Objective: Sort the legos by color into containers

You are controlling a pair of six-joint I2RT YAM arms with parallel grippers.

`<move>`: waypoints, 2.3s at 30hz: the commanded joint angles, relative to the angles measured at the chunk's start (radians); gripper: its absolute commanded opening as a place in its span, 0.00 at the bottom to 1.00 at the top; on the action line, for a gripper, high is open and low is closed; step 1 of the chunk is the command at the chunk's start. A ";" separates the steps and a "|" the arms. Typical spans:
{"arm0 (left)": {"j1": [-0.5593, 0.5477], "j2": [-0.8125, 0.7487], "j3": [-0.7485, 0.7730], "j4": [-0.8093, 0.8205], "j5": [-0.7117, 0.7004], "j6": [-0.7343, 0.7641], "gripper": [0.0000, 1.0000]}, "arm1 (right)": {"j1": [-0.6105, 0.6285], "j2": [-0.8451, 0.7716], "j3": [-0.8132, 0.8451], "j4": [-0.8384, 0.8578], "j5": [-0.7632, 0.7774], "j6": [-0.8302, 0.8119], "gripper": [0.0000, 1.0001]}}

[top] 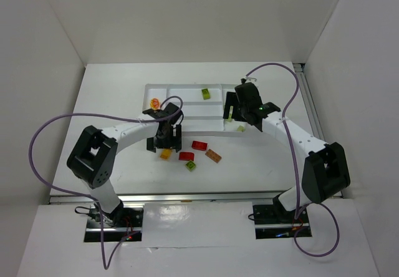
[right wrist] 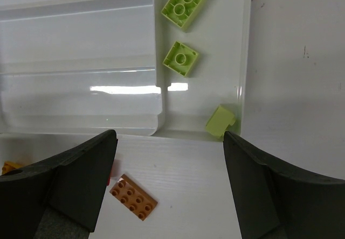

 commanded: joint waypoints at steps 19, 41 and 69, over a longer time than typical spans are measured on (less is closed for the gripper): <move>0.058 -0.120 0.060 -0.030 0.033 0.078 0.16 | 0.008 -0.018 0.022 -0.011 0.034 -0.001 0.87; 0.296 0.224 0.605 -0.078 -0.039 0.133 0.99 | 0.017 -0.047 0.011 -0.030 0.055 -0.001 0.87; 0.101 -0.151 0.278 -0.087 -0.091 0.159 0.90 | 0.366 0.223 -0.044 -0.028 -0.069 -0.173 0.88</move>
